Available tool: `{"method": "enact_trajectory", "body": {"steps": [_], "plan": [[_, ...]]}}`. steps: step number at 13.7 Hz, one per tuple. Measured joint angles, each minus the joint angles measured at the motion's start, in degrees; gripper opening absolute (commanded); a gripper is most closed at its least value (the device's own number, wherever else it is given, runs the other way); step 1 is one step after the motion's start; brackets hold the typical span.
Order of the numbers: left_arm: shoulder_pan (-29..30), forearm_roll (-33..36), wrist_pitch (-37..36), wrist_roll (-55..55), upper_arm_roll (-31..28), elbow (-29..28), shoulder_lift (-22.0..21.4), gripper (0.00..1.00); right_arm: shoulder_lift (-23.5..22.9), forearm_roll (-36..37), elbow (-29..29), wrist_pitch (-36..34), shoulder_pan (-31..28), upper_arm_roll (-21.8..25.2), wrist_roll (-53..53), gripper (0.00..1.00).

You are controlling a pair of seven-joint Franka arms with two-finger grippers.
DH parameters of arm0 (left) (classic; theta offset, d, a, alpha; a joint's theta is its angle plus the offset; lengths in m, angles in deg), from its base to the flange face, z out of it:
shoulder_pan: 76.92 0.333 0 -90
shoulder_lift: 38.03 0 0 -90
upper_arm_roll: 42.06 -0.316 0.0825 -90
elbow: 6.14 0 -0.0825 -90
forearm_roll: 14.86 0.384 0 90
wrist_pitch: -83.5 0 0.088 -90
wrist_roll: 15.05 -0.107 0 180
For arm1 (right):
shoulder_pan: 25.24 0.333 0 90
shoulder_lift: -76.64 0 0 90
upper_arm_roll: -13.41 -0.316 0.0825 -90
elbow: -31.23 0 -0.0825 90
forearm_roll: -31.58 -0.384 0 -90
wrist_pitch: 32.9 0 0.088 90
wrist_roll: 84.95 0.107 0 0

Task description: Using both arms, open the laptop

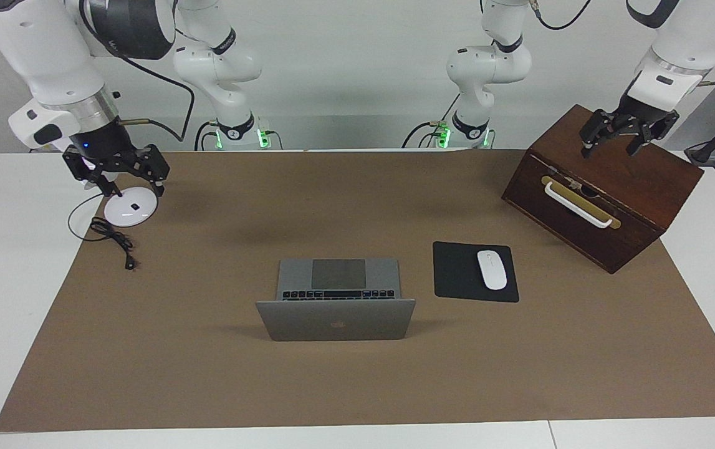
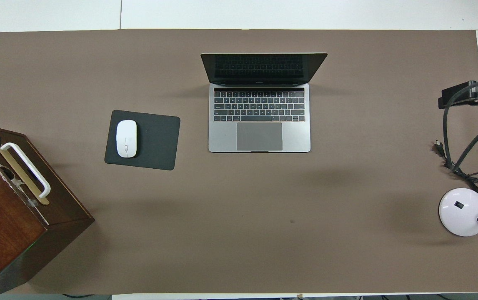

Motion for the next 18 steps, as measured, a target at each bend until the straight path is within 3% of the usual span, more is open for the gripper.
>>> {"method": "enact_trajectory", "body": {"steps": [9,18], "plan": [[3.33,-0.01,-0.87,-0.03,5.17,-1.87,0.29,1.00,0.00,0.00,-0.14,0.00,0.00,-0.01,0.00,1.00],[0.68,-0.04,-0.90,-0.03,1.78,-2.04,0.34,1.00,-0.02,0.00,-0.20,0.00,0.00,-0.04,0.00,1.00]]}}
